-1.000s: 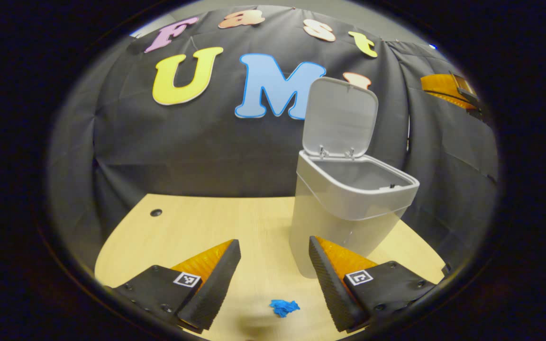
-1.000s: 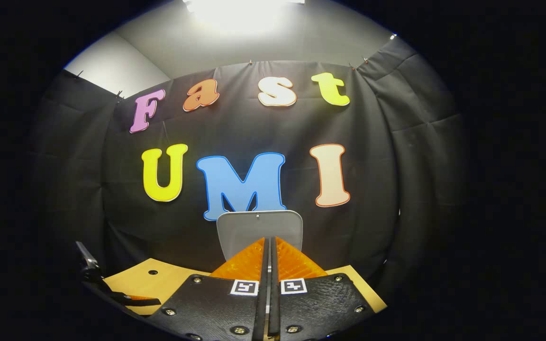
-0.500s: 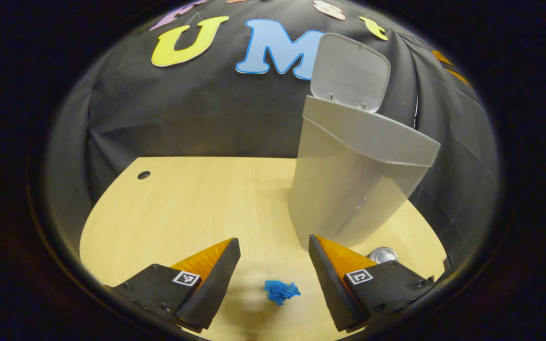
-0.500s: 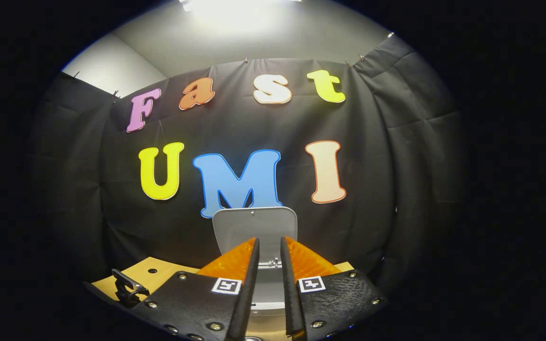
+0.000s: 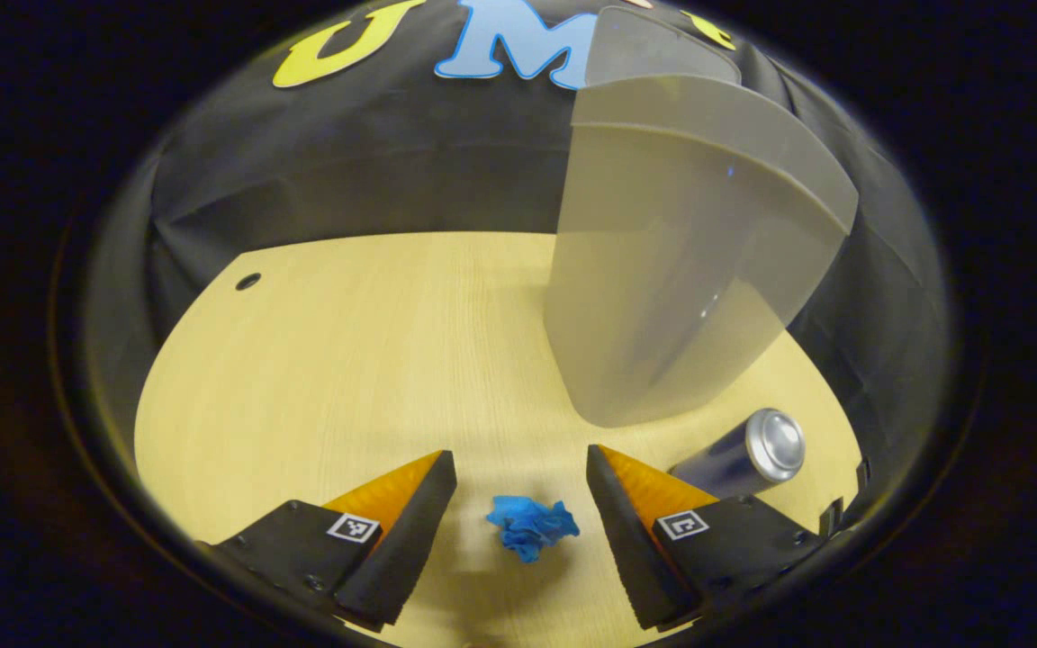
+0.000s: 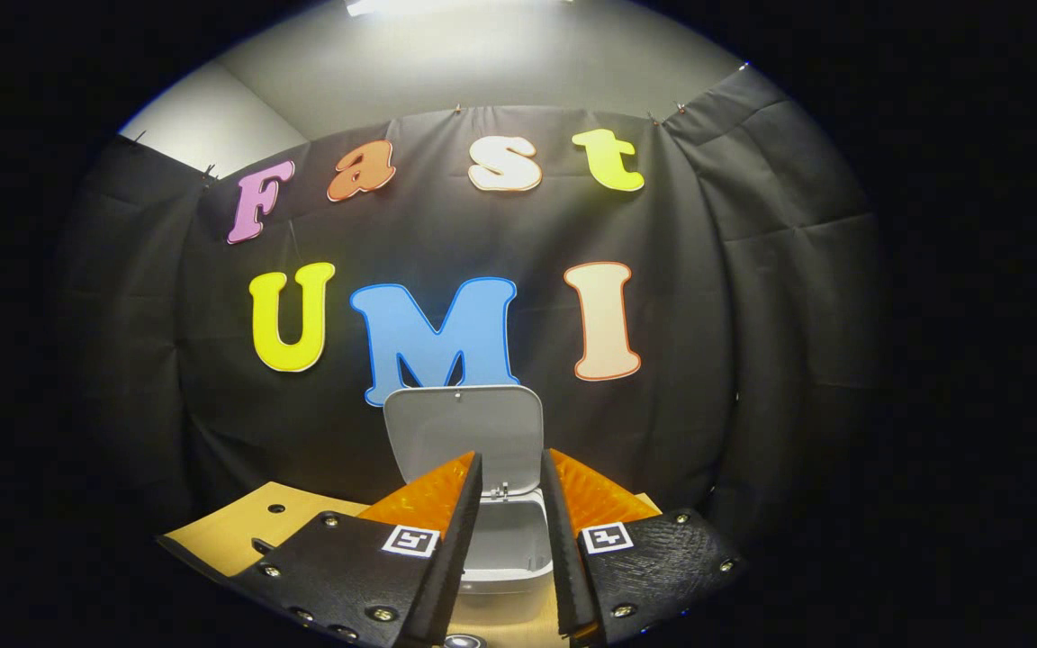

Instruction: Press the lid of the desktop garbage bin to open it, pick up the crumpled paper on the desktop and throw it into the bin, then pick up the pop can on the desktop and drop it into the bin, and finally close the garbage bin lid.

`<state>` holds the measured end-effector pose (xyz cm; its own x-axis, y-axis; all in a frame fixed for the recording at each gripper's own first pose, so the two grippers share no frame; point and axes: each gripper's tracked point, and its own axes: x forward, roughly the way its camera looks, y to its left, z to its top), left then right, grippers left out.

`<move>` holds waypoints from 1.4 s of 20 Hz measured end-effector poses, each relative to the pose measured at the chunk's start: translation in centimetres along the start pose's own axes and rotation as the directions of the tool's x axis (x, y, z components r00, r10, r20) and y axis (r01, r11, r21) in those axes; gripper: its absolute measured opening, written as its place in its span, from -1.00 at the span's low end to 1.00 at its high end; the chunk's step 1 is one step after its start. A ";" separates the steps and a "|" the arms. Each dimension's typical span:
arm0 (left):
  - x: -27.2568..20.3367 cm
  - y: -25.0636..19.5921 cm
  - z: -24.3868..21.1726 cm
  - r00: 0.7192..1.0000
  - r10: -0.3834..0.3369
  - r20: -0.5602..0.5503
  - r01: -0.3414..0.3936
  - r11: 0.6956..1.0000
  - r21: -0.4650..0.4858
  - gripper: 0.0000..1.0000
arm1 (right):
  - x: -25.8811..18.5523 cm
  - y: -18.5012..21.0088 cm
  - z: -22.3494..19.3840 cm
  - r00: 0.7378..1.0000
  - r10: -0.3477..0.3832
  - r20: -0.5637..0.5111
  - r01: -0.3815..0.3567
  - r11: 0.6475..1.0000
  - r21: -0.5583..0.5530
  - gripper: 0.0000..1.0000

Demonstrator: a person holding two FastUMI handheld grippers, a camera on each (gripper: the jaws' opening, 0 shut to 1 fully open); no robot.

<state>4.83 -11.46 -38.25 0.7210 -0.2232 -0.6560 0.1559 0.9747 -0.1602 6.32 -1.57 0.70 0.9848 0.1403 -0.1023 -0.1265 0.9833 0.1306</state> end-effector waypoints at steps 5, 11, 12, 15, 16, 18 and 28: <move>1.5 -0.3 -2.9 0.999 0.006 -0.054 -0.004 0.999 0.039 0.94 | -0.1 -1.0 -0.2 1.000 -0.022 -0.015 0.022 1.000 -0.005 -0.13; 2.6 -0.2 -5.2 0.995 0.018 -0.093 -0.012 0.998 0.066 0.93 | -0.3 -1.7 -0.5 0.999 -0.039 -0.027 0.039 0.999 -0.012 -0.13; 2.7 -0.2 -5.6 0.995 0.026 -0.100 -0.019 0.997 0.072 0.92 | -0.2 -1.8 -0.5 0.999 -0.042 -0.029 0.041 0.999 -0.013 -0.12; 3.1 0.0 -5.6 0.995 0.041 -0.094 -0.031 0.994 0.109 0.92 | -0.1 -1.8 -0.6 0.999 -0.043 -0.034 0.042 0.999 -0.012 -0.13; 3.0 0.1 -5.7 0.995 0.048 -0.090 -0.037 0.992 0.121 0.92 | -0.1 -1.8 -0.6 0.998 -0.042 -0.036 0.041 0.999 -0.010 -0.13; 3.0 0.1 -5.8 0.995 0.061 -0.078 -0.050 0.990 0.135 0.92 | -0.1 -1.7 -0.8 0.999 -0.039 -0.038 0.039 0.999 -0.009 -0.13; 3.0 0.9 -5.3 0.993 0.101 -0.056 -0.094 0.990 0.109 0.07 | -0.2 -1.9 -1.1 0.998 -0.036 -0.049 0.036 0.999 -0.004 -0.12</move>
<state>3.52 -11.33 -44.28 0.6944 -0.1242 -0.7088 0.1599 0.9870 -0.0163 6.19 -3.36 -0.60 0.9817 0.1101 -0.1551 -0.0914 0.9882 0.1232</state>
